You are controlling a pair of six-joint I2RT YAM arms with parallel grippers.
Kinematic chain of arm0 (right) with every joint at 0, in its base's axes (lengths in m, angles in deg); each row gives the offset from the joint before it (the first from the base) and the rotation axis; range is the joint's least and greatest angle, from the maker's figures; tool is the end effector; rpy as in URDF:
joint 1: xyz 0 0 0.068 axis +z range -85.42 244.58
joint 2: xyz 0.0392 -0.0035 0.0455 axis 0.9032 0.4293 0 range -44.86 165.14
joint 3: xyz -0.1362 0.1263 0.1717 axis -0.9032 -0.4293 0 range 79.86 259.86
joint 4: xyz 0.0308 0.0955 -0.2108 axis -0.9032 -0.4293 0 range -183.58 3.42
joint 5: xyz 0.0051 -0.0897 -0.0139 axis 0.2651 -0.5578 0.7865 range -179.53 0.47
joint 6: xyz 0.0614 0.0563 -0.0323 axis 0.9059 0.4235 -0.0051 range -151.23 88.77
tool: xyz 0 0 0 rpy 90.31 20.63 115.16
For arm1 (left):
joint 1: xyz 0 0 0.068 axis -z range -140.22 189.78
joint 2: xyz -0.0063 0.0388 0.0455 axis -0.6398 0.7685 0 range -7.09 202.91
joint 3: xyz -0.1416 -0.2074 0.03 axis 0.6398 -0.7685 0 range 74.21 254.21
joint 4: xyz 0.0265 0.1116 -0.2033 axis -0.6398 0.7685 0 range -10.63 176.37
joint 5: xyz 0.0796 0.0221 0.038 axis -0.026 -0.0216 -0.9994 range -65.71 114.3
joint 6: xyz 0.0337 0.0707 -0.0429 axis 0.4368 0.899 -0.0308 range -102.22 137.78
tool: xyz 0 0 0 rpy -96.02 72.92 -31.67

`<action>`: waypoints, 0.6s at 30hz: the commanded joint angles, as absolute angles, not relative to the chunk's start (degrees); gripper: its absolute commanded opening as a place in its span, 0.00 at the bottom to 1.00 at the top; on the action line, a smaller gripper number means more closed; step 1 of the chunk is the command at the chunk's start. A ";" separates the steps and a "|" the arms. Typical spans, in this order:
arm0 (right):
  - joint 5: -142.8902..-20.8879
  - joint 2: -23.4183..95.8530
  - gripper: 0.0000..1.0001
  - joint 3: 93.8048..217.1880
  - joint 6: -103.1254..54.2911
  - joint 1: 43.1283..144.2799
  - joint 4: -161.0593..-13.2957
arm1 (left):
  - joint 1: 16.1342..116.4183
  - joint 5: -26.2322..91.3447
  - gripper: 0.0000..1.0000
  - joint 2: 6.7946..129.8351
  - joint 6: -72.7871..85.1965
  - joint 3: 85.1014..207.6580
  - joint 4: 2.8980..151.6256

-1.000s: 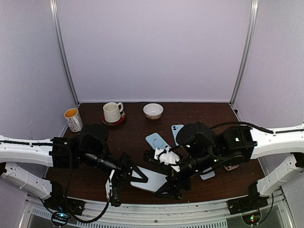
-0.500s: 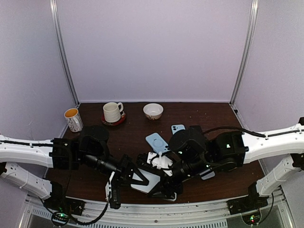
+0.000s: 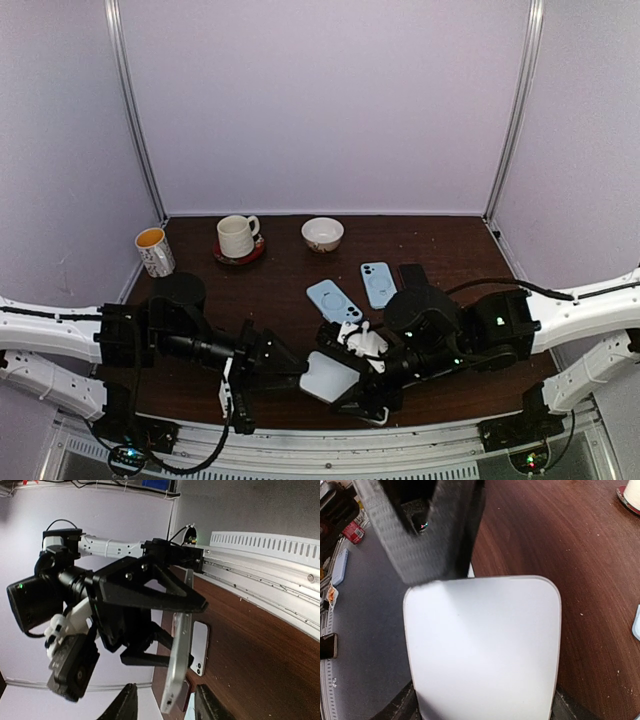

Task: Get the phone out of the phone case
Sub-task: Place the phone at the center of the board.

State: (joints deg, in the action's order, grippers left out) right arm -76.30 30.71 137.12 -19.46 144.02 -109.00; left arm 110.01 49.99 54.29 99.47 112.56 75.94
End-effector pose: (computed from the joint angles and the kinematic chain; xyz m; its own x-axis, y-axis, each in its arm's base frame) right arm 0.0365 0.2953 0.2398 -0.3188 -0.6263 -0.7114 -0.9436 0.1386 0.3008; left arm 0.0560 -0.2581 0.2494 0.9594 -0.0331 -0.2802 0.2550 -0.3240 0.9110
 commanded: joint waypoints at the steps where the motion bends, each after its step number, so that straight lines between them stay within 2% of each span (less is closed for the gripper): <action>1: -82.90 25.40 0.52 134.27 -15.59 144.39 -106.40 | 109.83 44.04 0.44 50.12 90.05 107.87 68.56; 6: -89.17 21.76 0.52 129.96 -10.95 143.26 -106.36 | 109.89 33.18 0.57 45.13 76.57 102.21 61.93; 7: -90.78 21.32 0.52 129.29 -10.05 142.90 -106.29 | 109.88 31.21 0.63 44.21 74.10 101.49 61.17; 8: -91.50 20.87 0.52 128.66 -9.20 142.41 -106.34 | 109.85 29.10 0.84 43.23 71.61 100.68 60.39; 9: -92.02 20.66 0.52 128.19 -8.51 142.05 -106.48 | 109.91 27.19 0.96 42.40 69.17 99.99 59.71; 18: -93.38 23.13 0.51 127.80 -3.80 136.73 -109.26 | 109.83 1.54 0.97 39.32 41.95 98.54 58.02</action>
State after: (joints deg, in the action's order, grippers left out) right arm -90.57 21.96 127.04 -7.31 138.60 -110.05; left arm 110.01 17.97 40.04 59.85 98.61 62.28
